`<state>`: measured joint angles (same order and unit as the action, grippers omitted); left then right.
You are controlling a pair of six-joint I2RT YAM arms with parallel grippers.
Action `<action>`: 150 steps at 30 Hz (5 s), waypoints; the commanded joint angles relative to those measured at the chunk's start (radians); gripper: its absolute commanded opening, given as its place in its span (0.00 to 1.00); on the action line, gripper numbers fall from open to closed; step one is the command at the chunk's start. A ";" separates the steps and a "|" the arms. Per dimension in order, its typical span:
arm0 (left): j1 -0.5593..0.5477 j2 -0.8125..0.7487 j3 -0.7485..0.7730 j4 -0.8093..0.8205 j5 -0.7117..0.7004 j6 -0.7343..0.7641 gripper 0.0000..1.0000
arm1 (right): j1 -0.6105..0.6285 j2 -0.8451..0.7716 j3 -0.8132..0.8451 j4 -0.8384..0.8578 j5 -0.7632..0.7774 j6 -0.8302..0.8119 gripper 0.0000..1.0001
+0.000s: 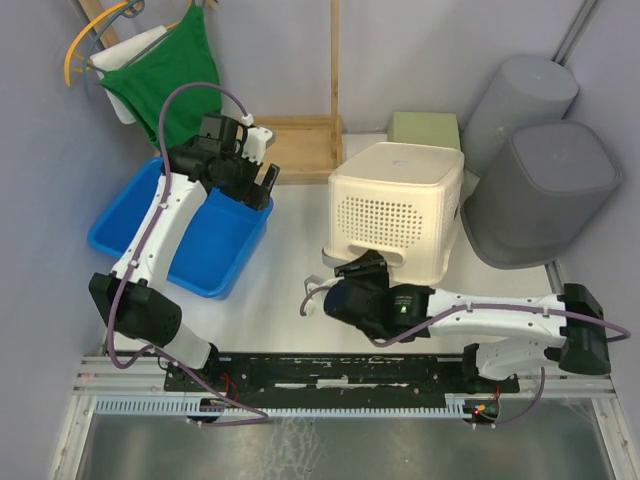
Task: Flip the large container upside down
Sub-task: Turn the container upside down at the center of the board, then move the container to the center of the board.
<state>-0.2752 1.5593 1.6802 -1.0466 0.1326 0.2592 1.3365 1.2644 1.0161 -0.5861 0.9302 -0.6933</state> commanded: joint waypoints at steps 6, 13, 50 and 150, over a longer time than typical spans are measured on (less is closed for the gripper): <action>0.001 -0.078 -0.059 0.001 -0.009 0.030 0.95 | 0.113 0.091 0.084 -0.320 -0.221 0.404 0.00; 0.002 -0.094 -0.101 -0.007 -0.011 0.052 0.95 | 0.112 0.095 0.111 -0.500 -0.496 0.464 0.00; 0.001 -0.108 -0.166 -0.024 -0.042 0.037 0.94 | 0.272 0.088 0.028 -0.243 -0.419 0.817 1.00; -0.304 0.130 -0.165 0.007 0.242 0.069 0.88 | -0.787 -0.243 0.467 -0.796 -1.639 -0.087 1.00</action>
<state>-0.5804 1.7409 1.5185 -1.0058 0.3210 0.2863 0.4988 0.9791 1.4399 -1.1355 -0.3199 -0.6323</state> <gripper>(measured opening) 0.879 0.997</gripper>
